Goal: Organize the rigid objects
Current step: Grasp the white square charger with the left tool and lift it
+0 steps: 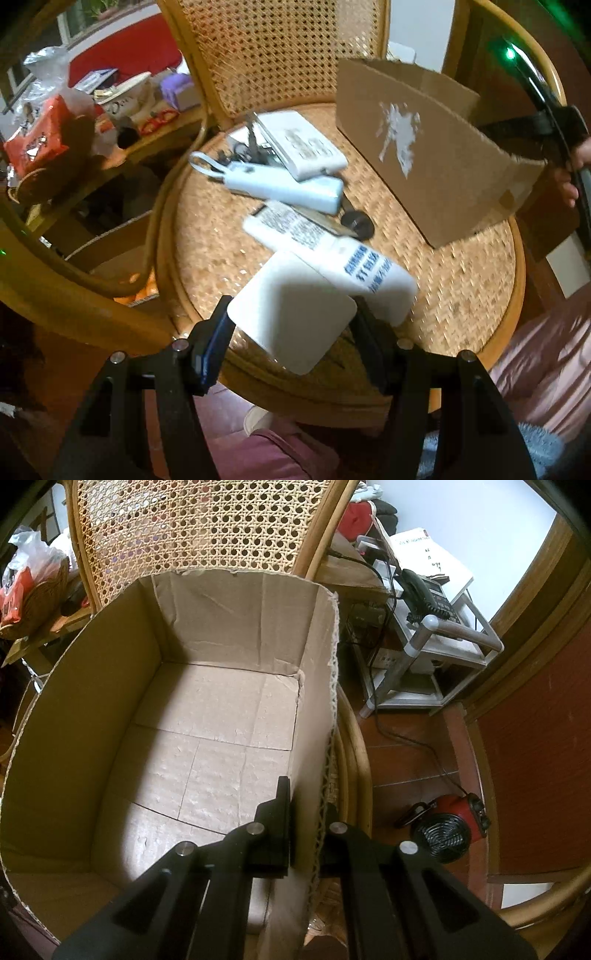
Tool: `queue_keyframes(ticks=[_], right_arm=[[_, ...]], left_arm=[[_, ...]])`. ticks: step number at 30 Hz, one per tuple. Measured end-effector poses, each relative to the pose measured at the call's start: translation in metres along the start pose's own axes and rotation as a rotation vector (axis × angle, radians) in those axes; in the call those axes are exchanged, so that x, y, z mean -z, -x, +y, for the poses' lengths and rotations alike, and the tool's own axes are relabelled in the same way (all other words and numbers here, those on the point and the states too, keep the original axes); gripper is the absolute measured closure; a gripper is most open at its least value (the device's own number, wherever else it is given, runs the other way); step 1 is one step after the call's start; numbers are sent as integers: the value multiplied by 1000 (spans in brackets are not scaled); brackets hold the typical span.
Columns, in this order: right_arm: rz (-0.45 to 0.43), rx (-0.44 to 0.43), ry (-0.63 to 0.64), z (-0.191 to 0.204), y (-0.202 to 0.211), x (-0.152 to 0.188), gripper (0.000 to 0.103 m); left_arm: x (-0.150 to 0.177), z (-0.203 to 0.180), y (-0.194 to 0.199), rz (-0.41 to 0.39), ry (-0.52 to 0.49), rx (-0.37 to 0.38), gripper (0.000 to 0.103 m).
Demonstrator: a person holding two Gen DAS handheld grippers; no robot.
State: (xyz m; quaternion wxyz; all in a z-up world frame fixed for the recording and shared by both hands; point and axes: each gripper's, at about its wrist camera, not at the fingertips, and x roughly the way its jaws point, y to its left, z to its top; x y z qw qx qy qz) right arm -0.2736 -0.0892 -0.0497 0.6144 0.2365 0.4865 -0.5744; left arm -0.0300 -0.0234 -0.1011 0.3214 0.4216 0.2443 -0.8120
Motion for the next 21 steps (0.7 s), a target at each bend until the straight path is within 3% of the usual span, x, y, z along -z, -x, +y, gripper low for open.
queue_keyframes(ticks=[13,16,21], right_arm=[[-2,-4,-2,-2,0,0,96],[-1,-3,-3,-1,0,0,96],[-1,-4,-2,-1,0,-1,96]], left_arm=[[-36,0,30,-147,43,-61,42],[-48,-5,39,-193,59,-110,42],[-79,-12,58,-272,69,-98,42]])
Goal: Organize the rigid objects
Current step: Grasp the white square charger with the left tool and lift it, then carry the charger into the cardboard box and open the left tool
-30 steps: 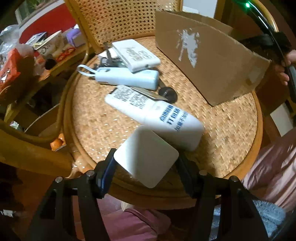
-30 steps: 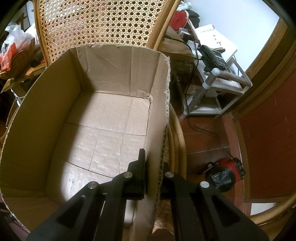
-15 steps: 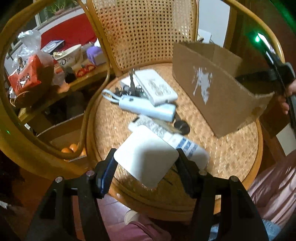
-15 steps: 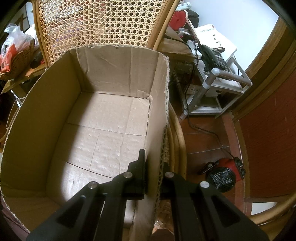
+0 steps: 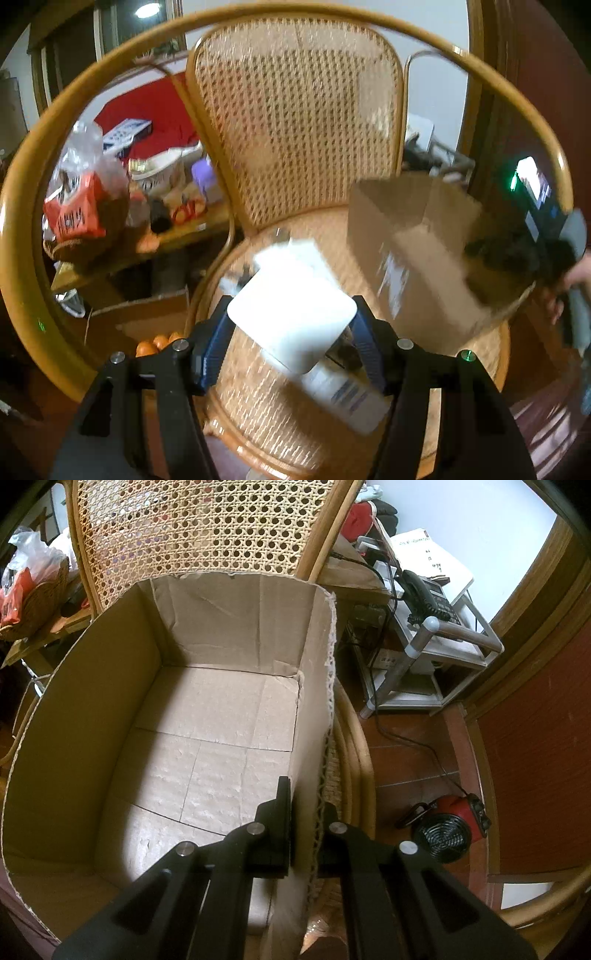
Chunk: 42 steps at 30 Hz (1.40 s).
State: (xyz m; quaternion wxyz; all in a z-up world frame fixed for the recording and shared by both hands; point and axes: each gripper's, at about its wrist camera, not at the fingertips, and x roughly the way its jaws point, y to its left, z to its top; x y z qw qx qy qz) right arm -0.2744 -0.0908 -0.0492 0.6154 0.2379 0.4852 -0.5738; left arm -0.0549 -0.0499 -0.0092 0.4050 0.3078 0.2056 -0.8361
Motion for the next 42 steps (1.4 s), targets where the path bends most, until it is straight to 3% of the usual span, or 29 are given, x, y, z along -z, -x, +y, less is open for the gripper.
queue_keyframes(ticks=[8,14,21,26,28,30,35,42], right_arm=[[4,-28,-19,-5,0,1,96],[5,-37,-28,-6,1,2,96],[7,-36,-29,-8,0,2,96],[10,-42,-44,-9,2,3,96],[1,-43,-38,-7,6,4,96],[3,-45,-37,-6,6,4,96],[7,-52,-42,-8,6,5,96],[12,-54,-41,-9,8,6,96]], left_arm=[[-68,-25,-2,-77,-29,32,42],[-96,-52,-19,-119,-86,69,42],[-93,-65,-48,-97,-66,157,42],[-88,-74,-72,-36,-36,227,42],[-85,-80,-80,-17,-5,194,42],[-82,-89,-88,1,-39,178,42],[-76,-104,-107,65,-51,205,42],[-72,-107,-113,97,-79,184,42]])
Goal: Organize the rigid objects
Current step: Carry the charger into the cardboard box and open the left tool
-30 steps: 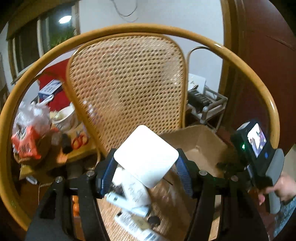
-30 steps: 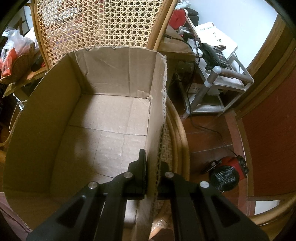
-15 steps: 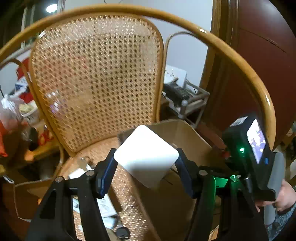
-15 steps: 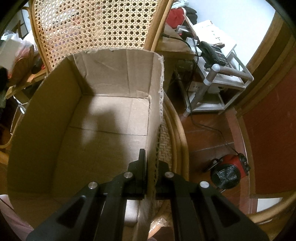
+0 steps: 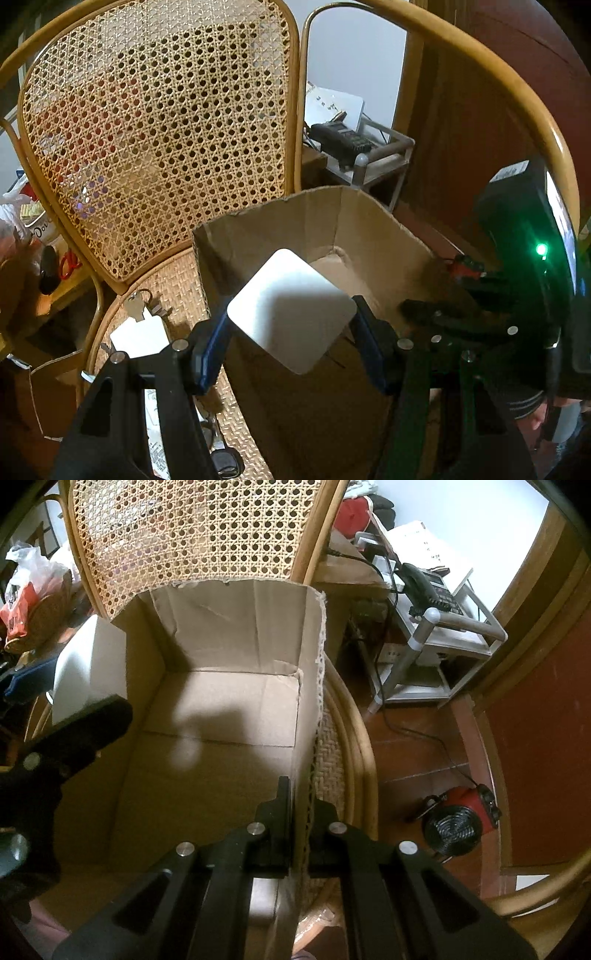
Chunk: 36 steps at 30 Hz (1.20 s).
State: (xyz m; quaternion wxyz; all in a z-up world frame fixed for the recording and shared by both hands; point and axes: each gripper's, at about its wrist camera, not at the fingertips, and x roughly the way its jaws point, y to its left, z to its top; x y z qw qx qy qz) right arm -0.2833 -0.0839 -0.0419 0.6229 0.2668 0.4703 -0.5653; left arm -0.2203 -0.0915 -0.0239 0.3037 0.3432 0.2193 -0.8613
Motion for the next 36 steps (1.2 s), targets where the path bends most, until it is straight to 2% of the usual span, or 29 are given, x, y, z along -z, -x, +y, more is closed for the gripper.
queue_keyframes(ticks=[6,11,18,20,22,26,28,36], right_arm=[[3,2,3,1,0,1,96],[2,-2,10,0,1,2,96],[5,-2,12,1,2,2,96],[11,-3,11,-2,1,2,96],[8,-4,12,-2,1,2,96],[3,-5,9,-4,0,0,96],[3,-6,8,-4,0,0,96],[4,2,13,-4,-1,-1,96]], left_arm=[[7,-8,-10,44,-40,-7,42],[13,-16,-16,52,-116,-50,42],[15,-14,-11,37,-112,-32,40],[15,-15,-5,34,-118,-33,38],[15,-15,5,23,-121,-21,29],[17,-13,27,-16,-120,-32,21],[20,-11,37,-32,-118,-45,10],[32,17,76,-103,-77,-103,3]])
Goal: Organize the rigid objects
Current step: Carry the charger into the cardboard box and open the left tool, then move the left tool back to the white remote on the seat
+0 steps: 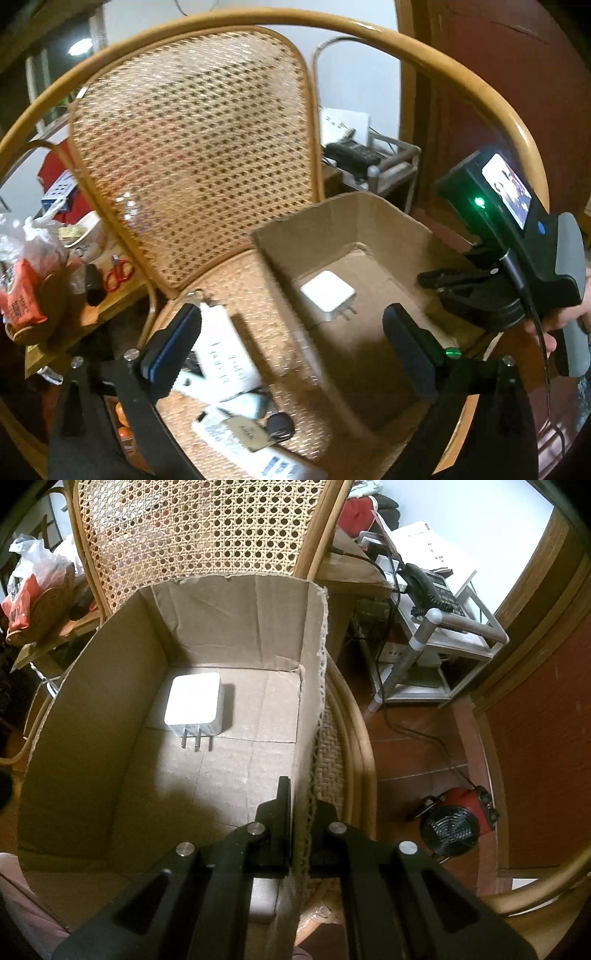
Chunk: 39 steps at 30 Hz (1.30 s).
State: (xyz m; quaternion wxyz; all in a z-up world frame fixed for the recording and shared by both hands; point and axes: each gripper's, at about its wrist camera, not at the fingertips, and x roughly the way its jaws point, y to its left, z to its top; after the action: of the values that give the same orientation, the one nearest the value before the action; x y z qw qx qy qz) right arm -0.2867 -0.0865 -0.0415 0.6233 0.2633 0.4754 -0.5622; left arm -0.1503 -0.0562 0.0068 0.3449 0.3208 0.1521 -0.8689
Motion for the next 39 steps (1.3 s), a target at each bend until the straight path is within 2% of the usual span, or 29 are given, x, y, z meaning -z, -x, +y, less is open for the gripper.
queue_keyframes(ticks=[4,10,19,27,36,39], right_arm=[[1,-1,1,1,1,0,96],[1,-2,0,1,0,1,96],[8,1,7,-3,-1,1,96],[17,5,9,-3,-5,3,96],[17,6,11,-3,-6,3,96],[18,6,12,-2,-6,3,96]], left_arm=[[7,24,5,-12,14,-55,3],[25,60,-3,59,88,-109,3],[58,87,-12,157,110,-160,3],[81,94,-28,244,99,-149,3],[91,72,-41,296,28,-100,3],[91,66,-47,320,35,-57,3]])
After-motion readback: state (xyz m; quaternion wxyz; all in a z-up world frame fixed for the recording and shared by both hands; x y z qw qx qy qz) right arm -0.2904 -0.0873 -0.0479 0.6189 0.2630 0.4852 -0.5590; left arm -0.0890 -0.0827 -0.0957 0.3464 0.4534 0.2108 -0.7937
